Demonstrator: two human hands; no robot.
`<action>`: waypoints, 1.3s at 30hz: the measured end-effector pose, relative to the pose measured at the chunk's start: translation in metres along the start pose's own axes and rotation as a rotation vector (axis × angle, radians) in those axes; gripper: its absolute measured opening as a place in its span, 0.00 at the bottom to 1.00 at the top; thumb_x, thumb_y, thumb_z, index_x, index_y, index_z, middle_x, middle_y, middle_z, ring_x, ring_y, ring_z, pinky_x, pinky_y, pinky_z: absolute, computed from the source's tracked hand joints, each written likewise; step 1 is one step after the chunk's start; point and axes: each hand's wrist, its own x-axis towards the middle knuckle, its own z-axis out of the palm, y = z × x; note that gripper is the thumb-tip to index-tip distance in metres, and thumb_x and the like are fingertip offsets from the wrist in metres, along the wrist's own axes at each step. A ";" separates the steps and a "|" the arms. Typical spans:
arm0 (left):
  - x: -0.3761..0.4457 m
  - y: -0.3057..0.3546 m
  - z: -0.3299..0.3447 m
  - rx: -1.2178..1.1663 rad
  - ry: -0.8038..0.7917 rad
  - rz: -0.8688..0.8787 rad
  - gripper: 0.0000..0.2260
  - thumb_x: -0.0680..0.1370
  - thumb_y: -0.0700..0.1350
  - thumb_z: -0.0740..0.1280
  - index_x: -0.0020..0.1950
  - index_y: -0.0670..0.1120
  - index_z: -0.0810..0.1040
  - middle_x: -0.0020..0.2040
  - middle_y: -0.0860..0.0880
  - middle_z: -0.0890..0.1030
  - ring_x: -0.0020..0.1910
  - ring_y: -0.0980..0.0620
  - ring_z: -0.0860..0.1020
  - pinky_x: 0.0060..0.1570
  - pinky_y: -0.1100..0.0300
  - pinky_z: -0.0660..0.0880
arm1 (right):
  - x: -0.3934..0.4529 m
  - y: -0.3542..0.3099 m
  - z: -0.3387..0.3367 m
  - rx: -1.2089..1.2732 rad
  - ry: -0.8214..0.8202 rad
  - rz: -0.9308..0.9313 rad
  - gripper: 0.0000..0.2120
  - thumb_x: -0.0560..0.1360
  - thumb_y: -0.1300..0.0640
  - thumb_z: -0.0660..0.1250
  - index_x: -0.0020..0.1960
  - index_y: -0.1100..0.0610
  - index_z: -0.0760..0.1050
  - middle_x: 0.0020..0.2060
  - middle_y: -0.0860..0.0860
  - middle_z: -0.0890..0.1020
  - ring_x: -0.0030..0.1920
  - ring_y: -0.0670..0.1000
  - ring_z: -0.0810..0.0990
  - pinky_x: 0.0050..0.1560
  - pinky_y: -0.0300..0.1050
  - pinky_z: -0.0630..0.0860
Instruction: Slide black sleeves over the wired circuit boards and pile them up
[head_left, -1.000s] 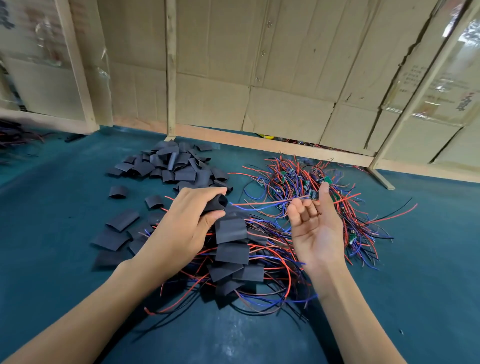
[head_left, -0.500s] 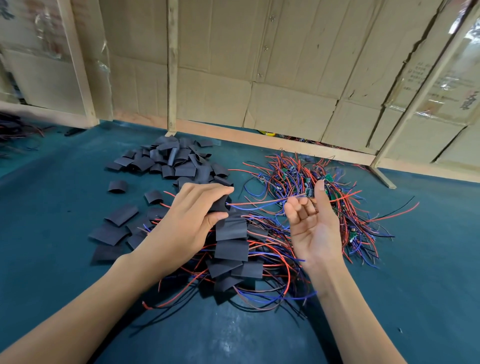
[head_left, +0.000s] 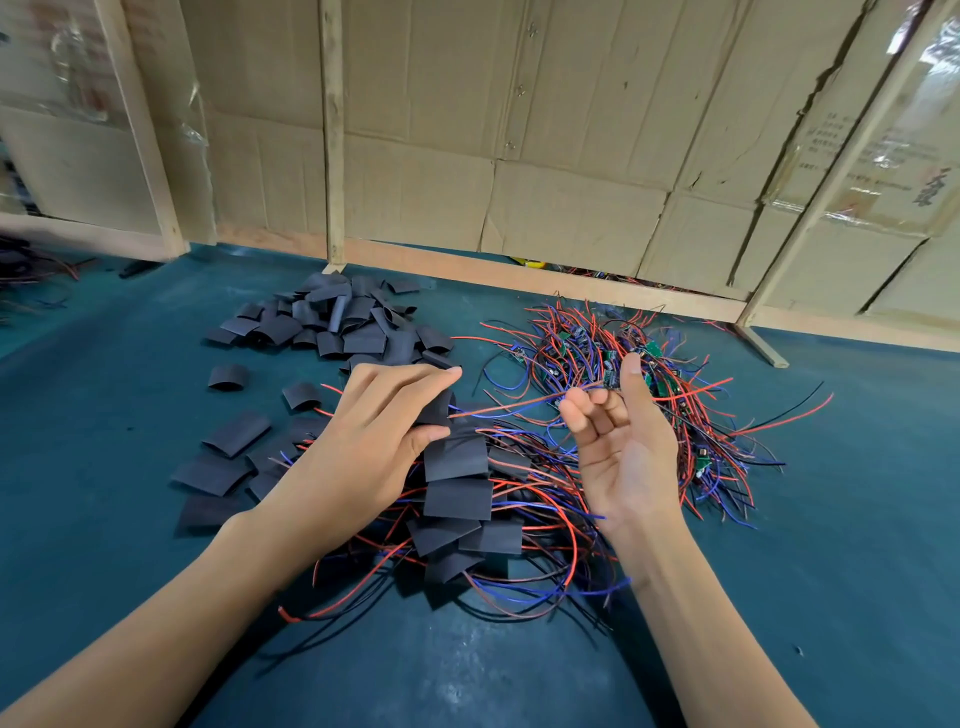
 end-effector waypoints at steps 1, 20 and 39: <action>0.000 0.000 0.000 0.008 -0.002 0.005 0.21 0.81 0.47 0.59 0.73 0.40 0.71 0.65 0.45 0.74 0.59 0.42 0.70 0.65 0.59 0.64 | 0.000 0.000 0.000 0.004 0.001 -0.002 0.17 0.70 0.48 0.74 0.40 0.60 0.73 0.30 0.52 0.78 0.35 0.52 0.85 0.38 0.42 0.82; -0.001 0.004 -0.001 -0.129 0.005 -0.033 0.19 0.80 0.43 0.64 0.72 0.43 0.71 0.68 0.56 0.71 0.67 0.52 0.67 0.68 0.68 0.60 | 0.000 0.000 -0.001 -0.012 0.002 -0.011 0.17 0.70 0.48 0.75 0.41 0.60 0.74 0.31 0.53 0.79 0.37 0.53 0.85 0.39 0.42 0.82; 0.005 0.000 -0.012 0.347 0.063 0.063 0.19 0.81 0.53 0.60 0.69 0.46 0.76 0.62 0.51 0.79 0.60 0.46 0.77 0.55 0.47 0.68 | -0.019 -0.004 0.010 -0.030 -0.308 0.127 0.10 0.70 0.53 0.73 0.45 0.59 0.79 0.38 0.57 0.85 0.43 0.57 0.87 0.38 0.46 0.83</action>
